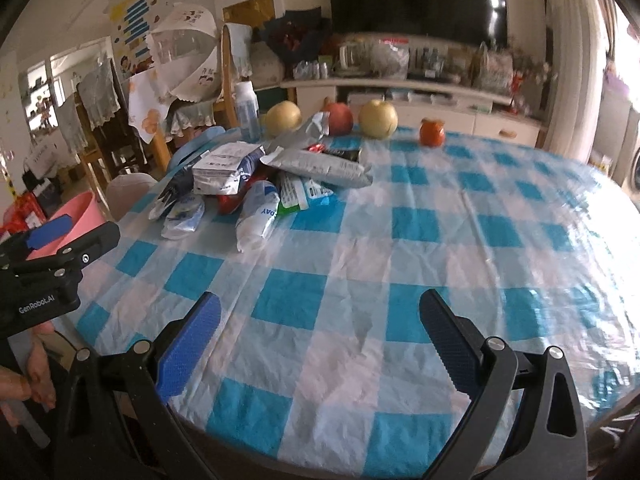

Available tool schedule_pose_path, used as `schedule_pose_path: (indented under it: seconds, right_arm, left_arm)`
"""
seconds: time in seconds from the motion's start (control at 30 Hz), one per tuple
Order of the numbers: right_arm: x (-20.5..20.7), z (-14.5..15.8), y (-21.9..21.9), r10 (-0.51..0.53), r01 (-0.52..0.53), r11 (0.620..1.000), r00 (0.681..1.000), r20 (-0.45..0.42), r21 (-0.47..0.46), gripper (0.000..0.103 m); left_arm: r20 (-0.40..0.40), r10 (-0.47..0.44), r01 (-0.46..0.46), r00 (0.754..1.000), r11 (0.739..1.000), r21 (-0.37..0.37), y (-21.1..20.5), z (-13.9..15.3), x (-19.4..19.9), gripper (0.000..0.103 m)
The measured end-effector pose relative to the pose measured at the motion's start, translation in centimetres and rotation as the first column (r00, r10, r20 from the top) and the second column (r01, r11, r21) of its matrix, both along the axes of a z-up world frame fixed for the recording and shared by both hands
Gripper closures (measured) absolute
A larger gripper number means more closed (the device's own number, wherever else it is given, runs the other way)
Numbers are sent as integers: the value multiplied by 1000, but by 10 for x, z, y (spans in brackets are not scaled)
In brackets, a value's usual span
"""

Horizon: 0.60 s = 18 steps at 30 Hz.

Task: Collect trash
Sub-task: 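Grasp the white milk carton with the left tool while the right tool grasps a white tube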

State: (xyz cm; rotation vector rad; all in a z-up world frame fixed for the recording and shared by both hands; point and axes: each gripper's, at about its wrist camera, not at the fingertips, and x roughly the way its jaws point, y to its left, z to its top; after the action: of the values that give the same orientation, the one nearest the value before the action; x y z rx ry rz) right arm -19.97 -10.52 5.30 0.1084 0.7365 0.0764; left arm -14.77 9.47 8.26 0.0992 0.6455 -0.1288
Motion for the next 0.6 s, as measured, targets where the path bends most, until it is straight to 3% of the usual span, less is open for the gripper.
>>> schedule_pose_path:
  seconds: [0.13, 0.4, 0.6]
  right_arm:
    - [21, -8, -8, 9, -6, 998, 999, -40, 69, 5]
    - [67, -23, -20, 17, -3, 990, 994, -105, 140, 5]
    - [96, -36, -6, 127, -100, 978, 982, -143, 186, 5]
  left_arm:
    - [-19, -40, 40, 999, 999, -28, -7, 0, 20, 4]
    - [-24, -66, 66, 998, 998, 11, -38, 3, 67, 4]
    - [-61, -34, 37, 998, 998, 55, -54, 3, 107, 4]
